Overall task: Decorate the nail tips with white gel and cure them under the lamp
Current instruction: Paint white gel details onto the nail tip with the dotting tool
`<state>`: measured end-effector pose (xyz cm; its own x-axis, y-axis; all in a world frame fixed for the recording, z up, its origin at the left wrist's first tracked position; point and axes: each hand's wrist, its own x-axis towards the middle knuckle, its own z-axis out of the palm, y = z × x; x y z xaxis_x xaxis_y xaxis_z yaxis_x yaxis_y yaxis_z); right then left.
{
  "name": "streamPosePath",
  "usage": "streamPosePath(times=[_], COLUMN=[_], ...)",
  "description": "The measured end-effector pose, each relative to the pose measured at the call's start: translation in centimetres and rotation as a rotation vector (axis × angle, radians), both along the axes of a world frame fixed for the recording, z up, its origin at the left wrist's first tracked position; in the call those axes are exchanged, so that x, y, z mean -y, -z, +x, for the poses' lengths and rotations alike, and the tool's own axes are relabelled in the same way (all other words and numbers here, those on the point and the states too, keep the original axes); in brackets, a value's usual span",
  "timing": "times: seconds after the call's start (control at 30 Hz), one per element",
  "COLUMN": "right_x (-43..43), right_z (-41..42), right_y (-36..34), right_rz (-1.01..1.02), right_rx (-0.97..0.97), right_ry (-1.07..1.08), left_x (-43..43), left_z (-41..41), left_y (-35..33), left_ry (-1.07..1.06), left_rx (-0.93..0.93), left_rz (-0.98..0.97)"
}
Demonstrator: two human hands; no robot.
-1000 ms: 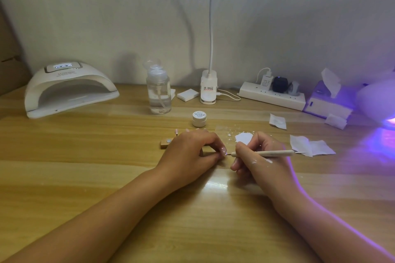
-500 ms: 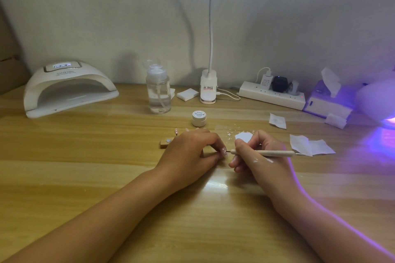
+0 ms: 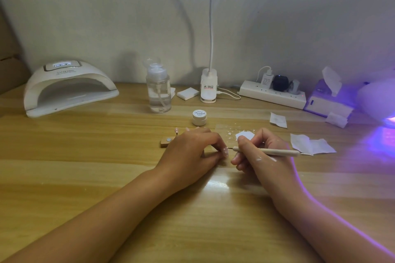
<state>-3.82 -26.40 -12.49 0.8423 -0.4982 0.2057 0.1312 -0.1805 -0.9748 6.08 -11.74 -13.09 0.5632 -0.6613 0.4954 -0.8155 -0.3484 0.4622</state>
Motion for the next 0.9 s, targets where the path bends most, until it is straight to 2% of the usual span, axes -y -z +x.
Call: streamPosePath(times=[0.9], right_x=[-0.18], right_z=[0.13], right_y=[0.12], right_rz=[-0.008], right_rx=[-0.016], right_ry=[-0.024], left_x=[0.03], left_z=[0.00], left_y=[0.21], left_ry=[-0.015], left_rx=[0.033], left_rz=[0.002])
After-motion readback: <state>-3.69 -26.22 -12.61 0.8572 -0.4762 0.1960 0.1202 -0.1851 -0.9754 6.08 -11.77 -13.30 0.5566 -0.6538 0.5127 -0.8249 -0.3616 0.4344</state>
